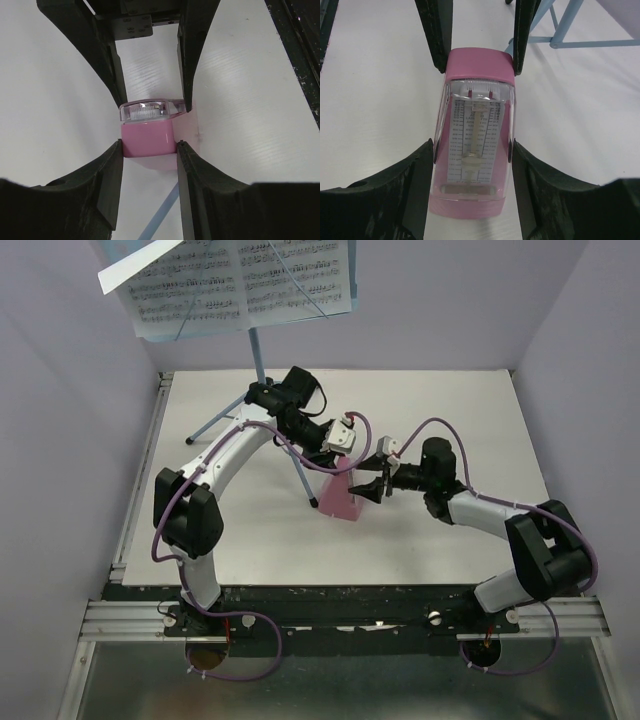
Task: Pack up the instrument practice props
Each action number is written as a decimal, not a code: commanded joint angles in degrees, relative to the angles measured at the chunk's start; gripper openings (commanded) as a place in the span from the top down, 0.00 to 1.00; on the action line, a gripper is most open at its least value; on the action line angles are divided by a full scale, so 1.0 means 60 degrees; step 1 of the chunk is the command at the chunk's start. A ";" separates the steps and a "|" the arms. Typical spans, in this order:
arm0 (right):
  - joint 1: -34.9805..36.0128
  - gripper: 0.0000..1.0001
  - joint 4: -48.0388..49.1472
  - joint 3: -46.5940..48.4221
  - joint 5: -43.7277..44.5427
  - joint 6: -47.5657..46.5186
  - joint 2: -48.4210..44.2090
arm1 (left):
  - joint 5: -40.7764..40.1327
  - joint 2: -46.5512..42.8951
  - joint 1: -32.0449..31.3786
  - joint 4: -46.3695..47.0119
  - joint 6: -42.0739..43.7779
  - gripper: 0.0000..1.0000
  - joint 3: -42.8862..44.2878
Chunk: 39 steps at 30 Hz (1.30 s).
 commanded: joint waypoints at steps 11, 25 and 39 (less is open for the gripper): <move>0.0286 1.00 -0.1326 0.0036 0.2284 -0.0752 0.0520 | 0.0113 0.0246 -0.0643 0.0146 -0.0514 1.00 -0.1046; 0.0653 0.93 -0.3392 0.0695 0.0084 -0.1518 0.0491 | 0.0128 -0.0004 -0.1069 0.0967 -0.1115 1.00 -0.1824; 0.0639 0.01 -0.4386 0.1002 0.0495 -0.0945 -0.0826 | -0.0238 -0.0750 -0.0819 0.1918 -0.1700 0.53 -0.2453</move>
